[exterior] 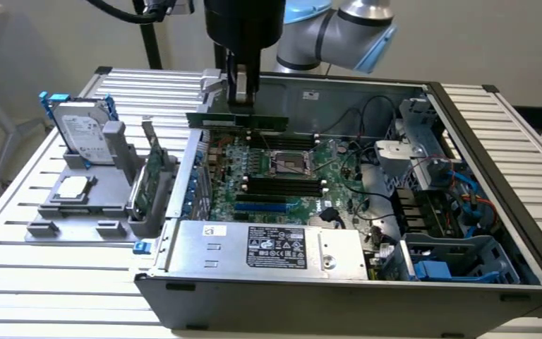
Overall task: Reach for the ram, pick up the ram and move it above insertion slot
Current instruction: 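Pick up the ram and move it above insertion slot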
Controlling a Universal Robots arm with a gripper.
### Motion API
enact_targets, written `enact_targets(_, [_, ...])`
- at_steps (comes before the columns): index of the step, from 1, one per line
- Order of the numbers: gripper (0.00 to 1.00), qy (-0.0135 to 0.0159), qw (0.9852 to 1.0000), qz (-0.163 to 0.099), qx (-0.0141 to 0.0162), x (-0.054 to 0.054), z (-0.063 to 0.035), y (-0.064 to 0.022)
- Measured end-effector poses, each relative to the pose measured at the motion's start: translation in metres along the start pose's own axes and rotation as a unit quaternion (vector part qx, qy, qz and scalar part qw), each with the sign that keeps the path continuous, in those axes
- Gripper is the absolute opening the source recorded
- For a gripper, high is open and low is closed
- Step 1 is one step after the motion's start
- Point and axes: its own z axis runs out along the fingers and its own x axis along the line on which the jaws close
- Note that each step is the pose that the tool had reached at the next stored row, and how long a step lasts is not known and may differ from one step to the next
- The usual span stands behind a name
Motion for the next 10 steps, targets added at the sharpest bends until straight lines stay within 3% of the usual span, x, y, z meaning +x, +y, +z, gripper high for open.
enact_targets(10, [0.13, 0.0, 1.0, 0.0, 0.0, -0.027, 0.0088, -0.028])
